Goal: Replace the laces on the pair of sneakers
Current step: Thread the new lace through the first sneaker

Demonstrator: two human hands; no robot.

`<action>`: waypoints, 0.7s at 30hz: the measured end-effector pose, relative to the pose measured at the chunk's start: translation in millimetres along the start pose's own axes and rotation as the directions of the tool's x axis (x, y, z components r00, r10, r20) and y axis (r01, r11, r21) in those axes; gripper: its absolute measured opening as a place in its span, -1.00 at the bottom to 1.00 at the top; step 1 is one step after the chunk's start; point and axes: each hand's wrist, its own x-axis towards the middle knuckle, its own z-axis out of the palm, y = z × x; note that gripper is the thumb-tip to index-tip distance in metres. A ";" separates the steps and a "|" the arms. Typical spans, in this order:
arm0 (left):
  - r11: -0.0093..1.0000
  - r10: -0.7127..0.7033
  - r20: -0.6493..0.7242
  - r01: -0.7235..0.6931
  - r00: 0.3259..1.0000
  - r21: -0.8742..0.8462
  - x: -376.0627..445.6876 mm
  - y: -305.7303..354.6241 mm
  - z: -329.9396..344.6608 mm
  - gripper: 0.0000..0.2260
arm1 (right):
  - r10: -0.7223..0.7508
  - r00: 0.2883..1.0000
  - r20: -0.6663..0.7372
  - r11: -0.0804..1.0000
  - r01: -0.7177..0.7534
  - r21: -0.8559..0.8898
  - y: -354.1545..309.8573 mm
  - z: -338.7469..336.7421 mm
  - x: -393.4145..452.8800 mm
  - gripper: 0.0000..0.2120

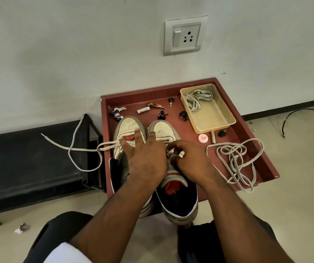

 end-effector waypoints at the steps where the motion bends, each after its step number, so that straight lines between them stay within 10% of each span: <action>1: 1.000 0.003 -0.003 -0.003 1.000 0.000 0.2 -0.5 0.6 -0.78 | -0.014 1.000 -0.006 0.997 0.013 -0.080 0.0 0.1 1.0 -0.72; 5: 1.000 0.002 -0.026 -0.002 1.000 0.003 0.6 -0.9 4.0 -0.82 | 0.002 0.997 -0.074 0.996 -0.009 -0.089 2.8 3.8 3.1 -0.84; 13: 0.999 0.015 -0.053 -0.018 0.998 -0.044 -0.2 2.5 3.0 -0.84 | 0.385 0.919 -0.089 0.799 -0.283 0.530 9.6 3.6 8.5 -0.83; 21: 0.999 0.008 -0.043 -0.010 0.999 -0.051 -0.6 1.6 1.3 -0.83 | 0.009 0.999 -0.037 0.993 -0.013 -0.115 1.1 -3.9 7.0 -0.85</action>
